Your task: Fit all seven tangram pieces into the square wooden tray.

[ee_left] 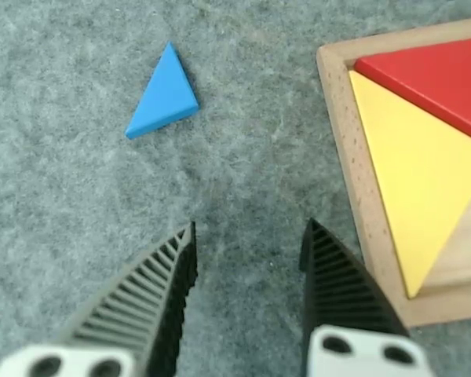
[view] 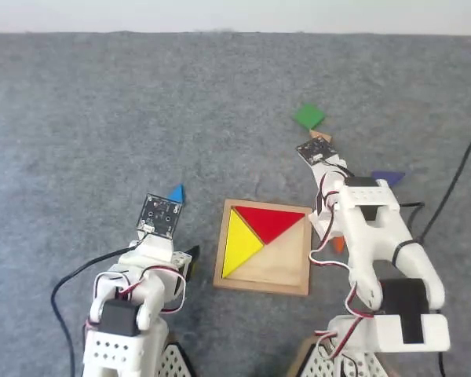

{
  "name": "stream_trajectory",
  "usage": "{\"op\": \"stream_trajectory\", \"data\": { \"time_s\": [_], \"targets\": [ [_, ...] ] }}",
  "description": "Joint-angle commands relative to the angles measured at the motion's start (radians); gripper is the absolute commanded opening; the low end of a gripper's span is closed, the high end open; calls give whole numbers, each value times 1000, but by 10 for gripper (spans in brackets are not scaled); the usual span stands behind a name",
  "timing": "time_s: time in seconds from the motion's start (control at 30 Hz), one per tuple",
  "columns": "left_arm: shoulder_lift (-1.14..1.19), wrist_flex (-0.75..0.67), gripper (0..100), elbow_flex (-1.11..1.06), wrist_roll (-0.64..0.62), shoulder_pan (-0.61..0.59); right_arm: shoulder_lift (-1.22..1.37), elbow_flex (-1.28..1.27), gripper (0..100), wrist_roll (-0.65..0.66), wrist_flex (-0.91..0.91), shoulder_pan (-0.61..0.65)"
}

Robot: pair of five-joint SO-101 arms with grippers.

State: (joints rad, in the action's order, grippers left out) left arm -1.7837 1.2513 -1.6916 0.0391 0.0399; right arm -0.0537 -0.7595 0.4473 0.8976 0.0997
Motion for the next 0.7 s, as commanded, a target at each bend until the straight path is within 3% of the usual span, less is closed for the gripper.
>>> {"op": "stream_trajectory", "data": {
  "time_s": [0.0, 0.17, 0.3, 0.5, 0.67],
  "targets": [
    [-8, -5, 207, 7, 2, 5, 4, 35, 42, -32, -7, 2],
    [-8, -5, 207, 7, 2, 5, -24, 92, 7, -206, 113, 2],
    [-8, -5, 207, 7, 2, 5, -128, 198, 7, -434, 300, 35],
    [-8, -5, 207, 7, 2, 5, -199, 235, 80, -876, 430, 263],
    [-8, -5, 207, 7, 2, 5, -137, 229, 79, -1010, 444, 438]
  ]
}}
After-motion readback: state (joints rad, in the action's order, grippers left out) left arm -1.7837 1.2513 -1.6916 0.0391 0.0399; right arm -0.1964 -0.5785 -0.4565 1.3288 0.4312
